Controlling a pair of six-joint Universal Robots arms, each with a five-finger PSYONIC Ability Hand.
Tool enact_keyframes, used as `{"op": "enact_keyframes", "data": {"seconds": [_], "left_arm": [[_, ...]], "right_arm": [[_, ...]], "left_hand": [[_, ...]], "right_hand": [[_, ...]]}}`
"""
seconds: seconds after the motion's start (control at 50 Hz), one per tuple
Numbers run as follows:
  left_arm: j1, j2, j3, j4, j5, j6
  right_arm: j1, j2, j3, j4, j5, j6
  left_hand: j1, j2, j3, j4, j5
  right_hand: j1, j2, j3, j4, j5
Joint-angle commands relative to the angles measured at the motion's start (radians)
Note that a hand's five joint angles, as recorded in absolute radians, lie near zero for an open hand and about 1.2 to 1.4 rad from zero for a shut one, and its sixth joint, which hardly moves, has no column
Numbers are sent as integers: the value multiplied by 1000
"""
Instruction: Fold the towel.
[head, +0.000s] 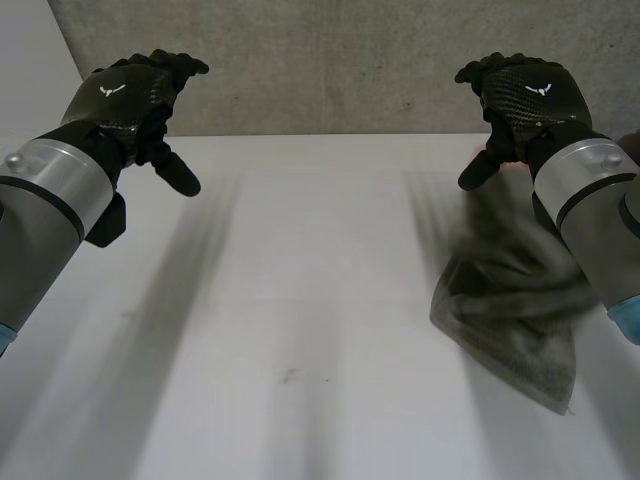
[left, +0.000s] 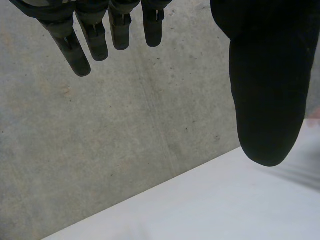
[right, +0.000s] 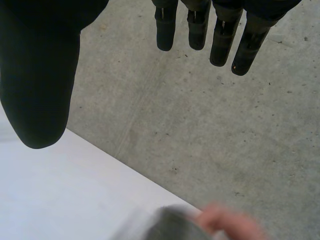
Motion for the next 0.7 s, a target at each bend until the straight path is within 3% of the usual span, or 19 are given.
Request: {"op": "enact_keyframes", "data": {"seconds": [0.02, 0.7], "left_arm": [[0, 0, -1, 0, 0, 0], [-3, 0, -10, 1, 0, 0]], "right_arm": [[0, 0, 2, 0, 0, 0], [2, 3, 5, -2, 0, -1]], "left_hand": [[2, 11, 9, 7, -28], [2, 11, 9, 7, -28]], "right_hand": [[-33, -50, -39, -55, -51], [-33, -50, -39, -55, -51]]}}
